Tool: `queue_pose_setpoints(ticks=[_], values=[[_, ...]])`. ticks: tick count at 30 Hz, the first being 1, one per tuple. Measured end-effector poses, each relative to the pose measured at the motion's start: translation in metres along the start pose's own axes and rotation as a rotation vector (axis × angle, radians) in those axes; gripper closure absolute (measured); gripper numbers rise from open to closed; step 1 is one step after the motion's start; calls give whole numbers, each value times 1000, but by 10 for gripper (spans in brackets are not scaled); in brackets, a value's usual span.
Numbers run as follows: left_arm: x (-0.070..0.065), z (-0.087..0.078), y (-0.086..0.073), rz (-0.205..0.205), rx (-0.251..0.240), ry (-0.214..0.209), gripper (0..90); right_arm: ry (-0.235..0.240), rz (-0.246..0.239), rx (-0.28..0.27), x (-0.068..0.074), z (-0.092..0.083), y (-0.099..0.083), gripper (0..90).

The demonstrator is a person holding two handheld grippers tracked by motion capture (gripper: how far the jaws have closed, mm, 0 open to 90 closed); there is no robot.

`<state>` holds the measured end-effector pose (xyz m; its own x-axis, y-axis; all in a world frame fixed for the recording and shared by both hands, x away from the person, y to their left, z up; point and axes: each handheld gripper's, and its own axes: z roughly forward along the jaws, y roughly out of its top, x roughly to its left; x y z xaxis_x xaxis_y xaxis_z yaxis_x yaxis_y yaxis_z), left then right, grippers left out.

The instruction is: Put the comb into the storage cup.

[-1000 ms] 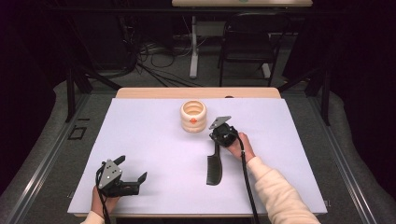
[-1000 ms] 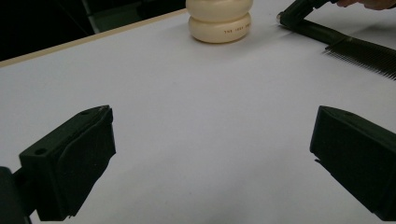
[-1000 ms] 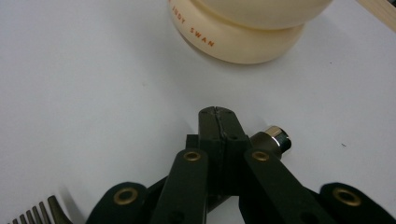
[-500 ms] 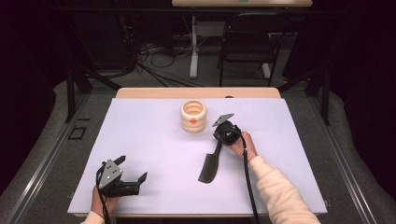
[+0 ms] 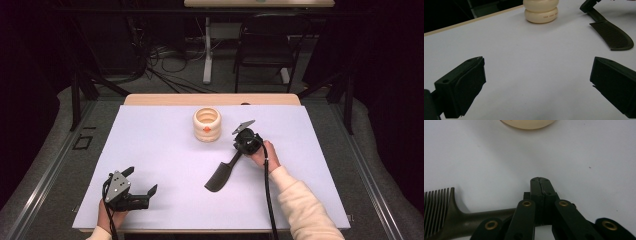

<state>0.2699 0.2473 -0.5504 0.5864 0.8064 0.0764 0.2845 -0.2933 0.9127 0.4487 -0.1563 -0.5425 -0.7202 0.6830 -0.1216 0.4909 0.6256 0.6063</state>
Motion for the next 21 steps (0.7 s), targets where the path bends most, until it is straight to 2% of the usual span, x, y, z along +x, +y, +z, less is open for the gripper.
queue_pose_setpoints(ticks=[2,3,5,10,13,21], values=[[0,0,0,0,0,0,0,-5,1,12,-1,-1,-1,900],[0,0,0,0,0,0,0,-6,17,21,-1,-2,-2,900],[0,0,0,0,-2,1,0,-5,1,18,-3,-2,-2,900],[0,0,0,1,0,1,0,-7,12,34,-7,-6,-6,900],[0,0,0,1,0,2,0,-9,31,43,-8,-8,-9,900],[0,0,0,3,4,1,0,-8,27,65,-9,-14,-17,900]])
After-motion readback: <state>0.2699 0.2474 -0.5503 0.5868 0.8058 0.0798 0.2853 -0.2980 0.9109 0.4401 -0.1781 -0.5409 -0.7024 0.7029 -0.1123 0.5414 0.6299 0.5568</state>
